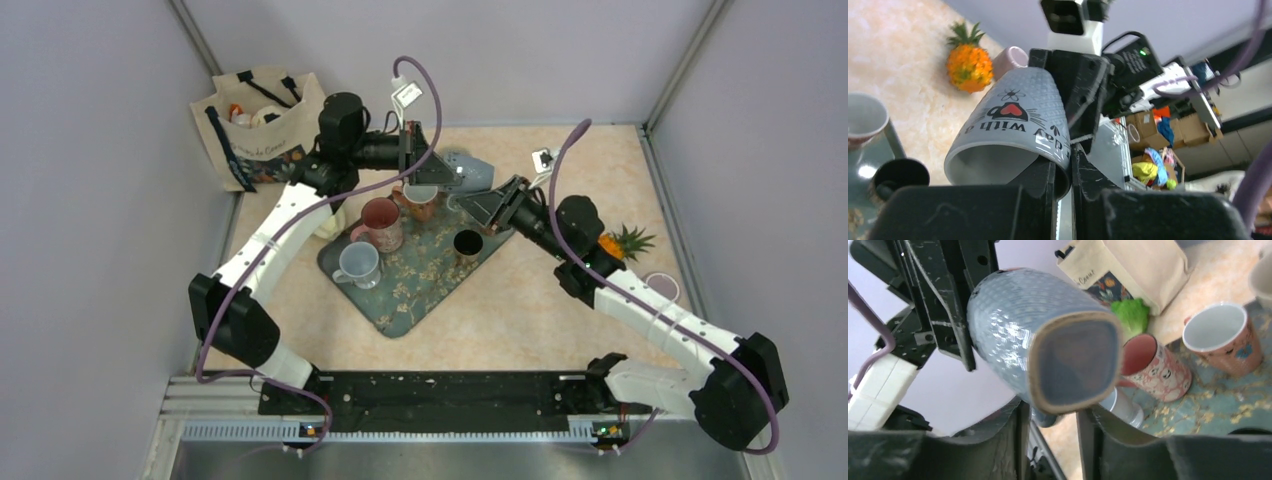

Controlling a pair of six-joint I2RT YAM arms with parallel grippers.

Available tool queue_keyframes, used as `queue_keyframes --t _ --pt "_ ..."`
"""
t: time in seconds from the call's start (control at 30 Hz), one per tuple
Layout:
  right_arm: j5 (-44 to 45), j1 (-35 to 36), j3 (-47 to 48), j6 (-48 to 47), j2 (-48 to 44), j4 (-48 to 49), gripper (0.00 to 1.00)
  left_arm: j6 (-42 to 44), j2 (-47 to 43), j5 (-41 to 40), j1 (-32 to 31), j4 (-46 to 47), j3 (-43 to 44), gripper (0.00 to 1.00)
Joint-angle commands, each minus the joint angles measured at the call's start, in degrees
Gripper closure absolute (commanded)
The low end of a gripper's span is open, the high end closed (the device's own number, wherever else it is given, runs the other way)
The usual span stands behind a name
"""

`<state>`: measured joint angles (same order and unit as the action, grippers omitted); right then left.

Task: Turn the mug right side up

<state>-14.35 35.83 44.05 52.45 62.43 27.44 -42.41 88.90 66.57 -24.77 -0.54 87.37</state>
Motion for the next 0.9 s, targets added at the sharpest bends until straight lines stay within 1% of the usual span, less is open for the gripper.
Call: queue_keyframes --t 0.0,0.03,0.07,0.13,0.2,0.27,0.3,0.37,0.47,0.53,0.6,0.67,0.77,0.83,0.87 --pt "2.9 1.1 3.1 -7.0 1.6 -10.0 0.43 18.4 1.0 -14.5 -1.1 -24.1 6.1 1.0" --pt "3.9 1.1 3.3 -7.5 1.7 -12.8 0.31 24.0 1.3 -19.1 -1.2 -28.9 7.6 1.0" --pt "4.6 1.0 3.4 -8.1 1.7 -15.1 0.24 27.7 1.2 -23.4 -1.2 -31.7 8.3 1.0" --pt "5.7 1.1 3.3 -9.1 1.7 -19.4 0.15 32.9 1.0 -28.9 -1.2 -34.7 8.9 1.0" --pt "6.3 1.1 3.2 -10.1 1.5 -23.3 0.06 37.0 0.7 -32.1 -1.3 -36.4 9.0 1.0" --pt "7.1 1.1 3.5 -11.7 0.7 -26.7 0.04 41.5 0.7 -36.1 -2.0 -38.9 8.7 1.0" --pt "8.1 1.0 3.9 -12.4 0.1 -29.5 0.03 45.0 1.1 -38.7 -2.7 -40.9 8.8 1.0" --pt "11.9 1.0 5.4 -14.1 -1.4 -37.4 0.02 50.8 2.3 -43.8 -4.6 -46.4 8.7 1.0" --pt "22.6 1.0 8.9 -15.8 -3.6 -48.7 0.01 57.8 3.8 -49.4 -9.2 -51.5 7.4 1.0" --pt "32.0 0.7 11.3 -16.1 -4.5 -55.6 0.01 61.8 4.8 -53.5 -12.2 -53.3 6.1 1.0" --pt "38.7 -0.4 13.5 -15.8 -4.8 -62.2 0.01 63.9 6.2 -58.7 -14.5 -54.0 4.8 1.0" --pt "43.1 -3.0 15.2 -15.1 -4.6 -67.8 0.01 65.3 7.7 -62.5 -16.1 -54.2 4.0 1.0" --pt "45.0 -7.7 15.9 -14.7 -5.0 -72.9 0.01 67.2 9.5 -65.8 -17.6 -55.0 3.2 1.0" --pt "46.5 -10.1 15.5 -14.6 -5.9 -74.5 0.01 68.7 10.5 -66.0 -18.4 -55.4 2.6 1.0" --pt "47.8 -11.0 15.1 -14.6 -6.4 -75.1 0.01 69.7 11.2 -67.6 -18.9 -55.7 2.2 1.0"
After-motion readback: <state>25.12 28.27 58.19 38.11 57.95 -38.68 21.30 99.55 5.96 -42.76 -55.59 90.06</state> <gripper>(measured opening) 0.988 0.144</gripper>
